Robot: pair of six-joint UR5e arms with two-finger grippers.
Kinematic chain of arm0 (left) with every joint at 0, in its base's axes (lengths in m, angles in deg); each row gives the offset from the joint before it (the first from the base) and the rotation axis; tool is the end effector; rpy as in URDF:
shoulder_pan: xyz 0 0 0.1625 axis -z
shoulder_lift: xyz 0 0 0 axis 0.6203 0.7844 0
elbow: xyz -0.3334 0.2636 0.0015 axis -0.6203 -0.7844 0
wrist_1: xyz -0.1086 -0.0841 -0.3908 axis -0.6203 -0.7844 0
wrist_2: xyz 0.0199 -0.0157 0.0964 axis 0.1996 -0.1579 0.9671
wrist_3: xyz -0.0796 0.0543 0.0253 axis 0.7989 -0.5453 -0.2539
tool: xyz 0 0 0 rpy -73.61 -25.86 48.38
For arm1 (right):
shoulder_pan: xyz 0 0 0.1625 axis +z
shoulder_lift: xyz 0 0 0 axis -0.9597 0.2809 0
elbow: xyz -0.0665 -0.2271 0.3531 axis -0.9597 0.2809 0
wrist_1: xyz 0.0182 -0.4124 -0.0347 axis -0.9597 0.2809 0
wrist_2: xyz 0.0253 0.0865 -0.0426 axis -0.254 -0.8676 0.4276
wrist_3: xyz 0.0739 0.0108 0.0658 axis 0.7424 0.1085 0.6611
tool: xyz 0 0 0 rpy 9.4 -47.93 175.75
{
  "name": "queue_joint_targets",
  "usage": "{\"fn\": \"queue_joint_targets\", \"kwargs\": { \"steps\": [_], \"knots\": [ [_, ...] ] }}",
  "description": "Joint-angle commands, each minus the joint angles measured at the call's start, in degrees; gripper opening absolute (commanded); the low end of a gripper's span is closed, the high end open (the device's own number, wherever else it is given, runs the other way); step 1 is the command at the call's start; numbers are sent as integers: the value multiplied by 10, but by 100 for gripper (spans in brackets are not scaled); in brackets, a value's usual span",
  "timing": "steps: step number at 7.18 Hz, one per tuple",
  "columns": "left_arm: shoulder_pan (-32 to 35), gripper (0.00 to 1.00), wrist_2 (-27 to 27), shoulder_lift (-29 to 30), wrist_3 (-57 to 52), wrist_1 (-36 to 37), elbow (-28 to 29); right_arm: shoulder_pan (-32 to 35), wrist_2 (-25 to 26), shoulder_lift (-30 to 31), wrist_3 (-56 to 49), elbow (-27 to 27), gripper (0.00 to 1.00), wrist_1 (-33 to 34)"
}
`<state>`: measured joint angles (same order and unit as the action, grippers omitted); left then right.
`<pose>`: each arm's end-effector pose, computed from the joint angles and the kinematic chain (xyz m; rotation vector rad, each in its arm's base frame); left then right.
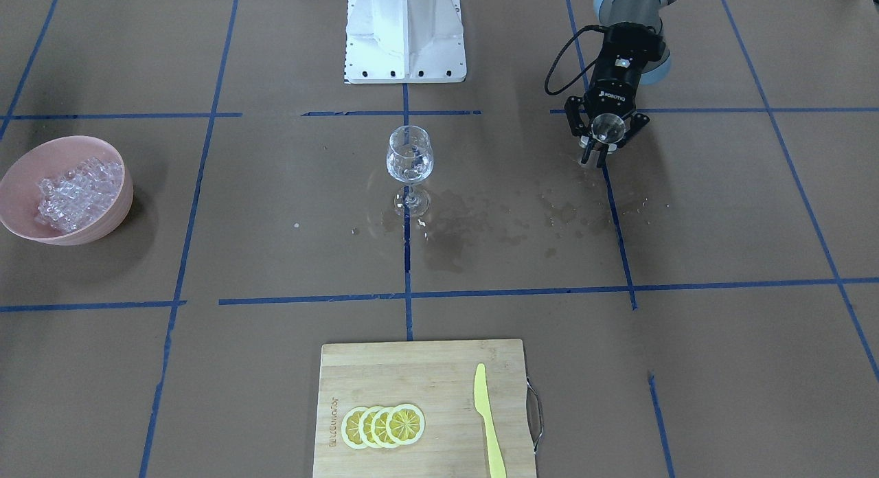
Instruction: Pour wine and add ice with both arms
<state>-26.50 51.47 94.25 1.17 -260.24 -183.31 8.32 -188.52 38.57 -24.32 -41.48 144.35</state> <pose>0.3960 -0.3030 0.3925 1.4747 0.8425 -0.1980 -0.0098 -0.4677 0.5690 0.1366 -0.9118 -0.2003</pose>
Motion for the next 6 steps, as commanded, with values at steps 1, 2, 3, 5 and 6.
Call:
{"fn": "queue_joint_targets", "kwargs": {
  "steps": [1, 2, 3, 5, 6],
  "knots": [
    [-5, 0, -7, 29, -107, 13, 2, 0, -1, 0, 8, 0, 100, 0],
    [-5, 0, -24, 55, -113, 42, -2, 0, -1, 0, 9, 1, 100, 0],
    [-5, 0, -25, 94, -113, 106, -8, 0, -1, 0, 9, 2, 100, 0],
    [-6, 0, -24, 119, -114, 158, -8, 0, -2, 0, 9, 3, 100, 1],
    [-6, 0, -24, 159, -114, 228, -9, 0, -2, 0, 9, 3, 100, 1]
  ]
}}
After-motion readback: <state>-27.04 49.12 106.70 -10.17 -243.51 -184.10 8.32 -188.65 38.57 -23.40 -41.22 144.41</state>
